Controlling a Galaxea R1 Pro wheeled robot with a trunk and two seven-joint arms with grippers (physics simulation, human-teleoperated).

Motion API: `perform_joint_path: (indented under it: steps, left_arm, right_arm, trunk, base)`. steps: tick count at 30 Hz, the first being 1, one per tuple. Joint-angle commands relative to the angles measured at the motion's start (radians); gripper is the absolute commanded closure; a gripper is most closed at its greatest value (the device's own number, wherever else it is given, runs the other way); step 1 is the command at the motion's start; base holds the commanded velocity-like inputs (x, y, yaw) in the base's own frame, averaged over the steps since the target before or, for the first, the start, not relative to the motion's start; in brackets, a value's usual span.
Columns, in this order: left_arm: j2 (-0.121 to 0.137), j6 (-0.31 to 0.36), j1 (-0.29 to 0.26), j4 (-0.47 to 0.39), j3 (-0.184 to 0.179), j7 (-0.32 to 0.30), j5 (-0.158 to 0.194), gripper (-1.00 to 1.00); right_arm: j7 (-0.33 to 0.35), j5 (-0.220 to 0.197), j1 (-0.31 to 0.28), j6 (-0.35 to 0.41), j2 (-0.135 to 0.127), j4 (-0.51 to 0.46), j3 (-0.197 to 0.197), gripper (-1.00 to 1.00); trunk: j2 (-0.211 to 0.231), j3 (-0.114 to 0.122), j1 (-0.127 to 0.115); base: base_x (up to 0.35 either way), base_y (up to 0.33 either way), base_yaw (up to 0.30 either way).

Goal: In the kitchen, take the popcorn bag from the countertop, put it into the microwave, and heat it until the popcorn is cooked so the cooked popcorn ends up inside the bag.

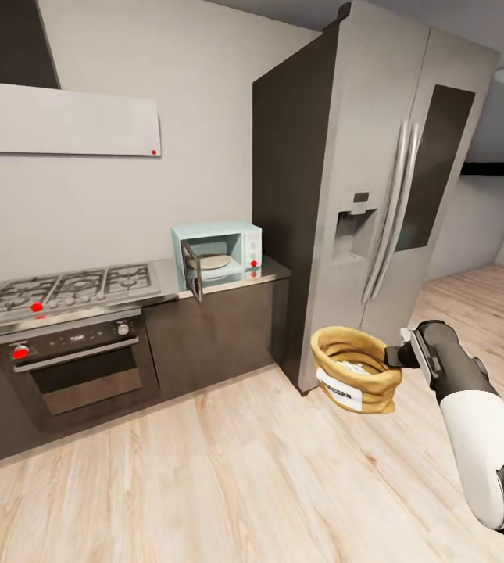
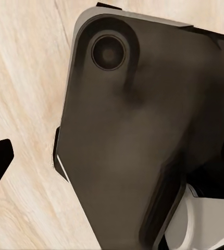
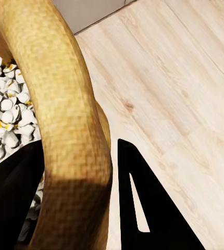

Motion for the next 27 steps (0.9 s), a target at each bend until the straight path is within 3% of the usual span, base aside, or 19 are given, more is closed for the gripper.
perform_joint_path:
  steps: [1,21,27]
  left_arm:
    - [0.0,-0.002,0.0,0.0,-0.001,0.0,0.007,-1.0]
    - [0.0,0.0,0.0,0.0,-0.001,0.0,0.007,-1.0]
    - [0.0,-0.001,0.0,0.0,-0.001,0.001,0.007,-1.0]
  right_arm:
    - [0.01,0.01,-0.001,0.003,0.0,-0.001,-0.002,1.0]
    - [0.011,0.005,-0.001,0.003,0.006,0.017,0.0,1.0]
    - [0.011,0.004,-0.001,0.003,0.01,0.018,0.0,1.0]
  trunk:
    - [-0.001,-0.001,0.001]
    - [-0.001,-0.001,0.001]
    - [-0.001,-0.001,0.001]
  base:
    - [0.293,-0.14,0.0]
    - [0.303,-0.139,0.001]
    - [0.305,-0.126,0.224]
